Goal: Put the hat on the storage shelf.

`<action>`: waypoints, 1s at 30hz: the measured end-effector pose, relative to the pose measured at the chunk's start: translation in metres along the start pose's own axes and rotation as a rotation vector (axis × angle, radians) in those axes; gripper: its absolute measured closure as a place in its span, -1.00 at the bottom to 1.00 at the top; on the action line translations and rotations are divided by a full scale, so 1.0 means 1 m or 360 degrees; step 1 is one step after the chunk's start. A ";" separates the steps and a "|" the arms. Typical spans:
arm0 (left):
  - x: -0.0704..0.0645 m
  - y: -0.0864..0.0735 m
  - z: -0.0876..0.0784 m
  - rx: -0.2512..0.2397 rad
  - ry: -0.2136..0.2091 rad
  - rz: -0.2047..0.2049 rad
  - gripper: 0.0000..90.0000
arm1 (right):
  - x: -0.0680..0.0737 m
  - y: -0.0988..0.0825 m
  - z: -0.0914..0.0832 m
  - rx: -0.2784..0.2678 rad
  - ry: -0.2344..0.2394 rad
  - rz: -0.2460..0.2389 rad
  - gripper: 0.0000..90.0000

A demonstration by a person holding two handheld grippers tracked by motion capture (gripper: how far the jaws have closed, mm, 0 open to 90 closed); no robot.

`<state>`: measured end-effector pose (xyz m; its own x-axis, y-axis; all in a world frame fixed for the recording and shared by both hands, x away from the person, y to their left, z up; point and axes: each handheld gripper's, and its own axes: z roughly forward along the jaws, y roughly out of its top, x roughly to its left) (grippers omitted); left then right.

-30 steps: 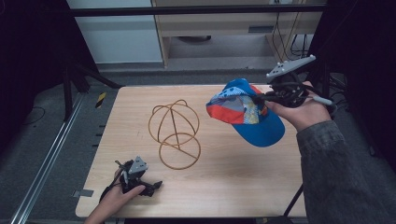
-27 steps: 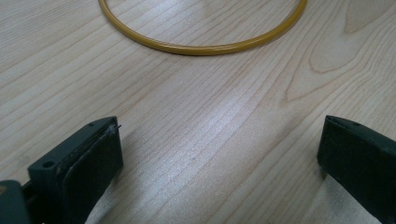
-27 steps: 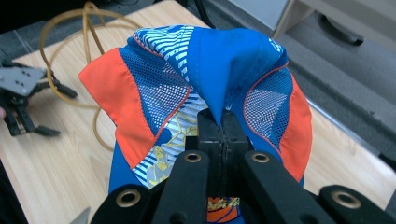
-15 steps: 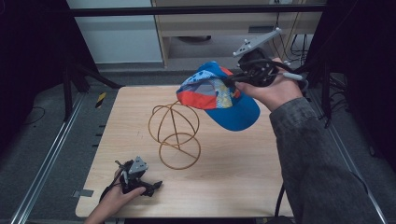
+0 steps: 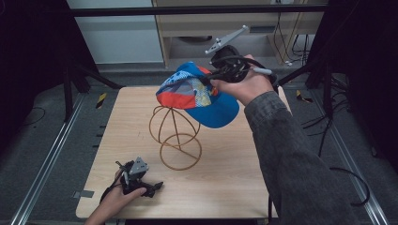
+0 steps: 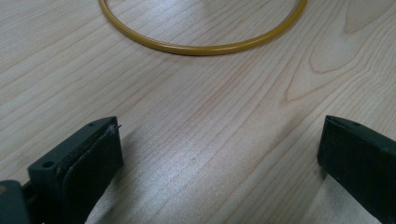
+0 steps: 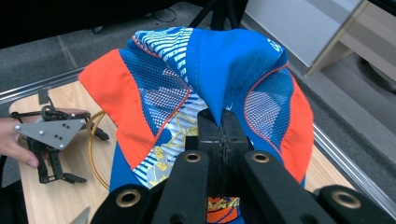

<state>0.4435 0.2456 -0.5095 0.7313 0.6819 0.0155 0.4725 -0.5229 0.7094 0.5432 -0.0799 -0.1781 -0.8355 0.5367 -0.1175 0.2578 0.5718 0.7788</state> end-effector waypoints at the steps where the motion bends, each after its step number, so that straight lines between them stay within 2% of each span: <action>1: 0.000 0.000 0.000 0.0000 0.0000 0.0000 -1.00 | 0.001 0.002 0.003 0.0006 0.0001 -0.0007 1.00; 8: 0.000 0.000 0.000 0.0001 -0.0001 0.0001 -1.00 | 0.009 0.013 0.020 0.0029 0.0041 -0.0042 1.00; 13: 0.000 0.000 0.000 0.0001 0.0000 0.0003 -1.00 | 0.016 0.018 0.026 0.0000 0.0058 -0.0068 1.00; 30: 0.000 0.001 0.001 0.0000 0.0002 0.0005 -1.00 | 0.027 0.031 0.048 0.0032 0.0138 -0.0117 1.00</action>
<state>0.4444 0.2452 -0.5093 0.7324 0.6806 0.0187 0.4700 -0.5253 0.7093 0.5521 -0.0178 -0.1871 -0.8913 0.4374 -0.1196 0.2029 0.6206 0.7574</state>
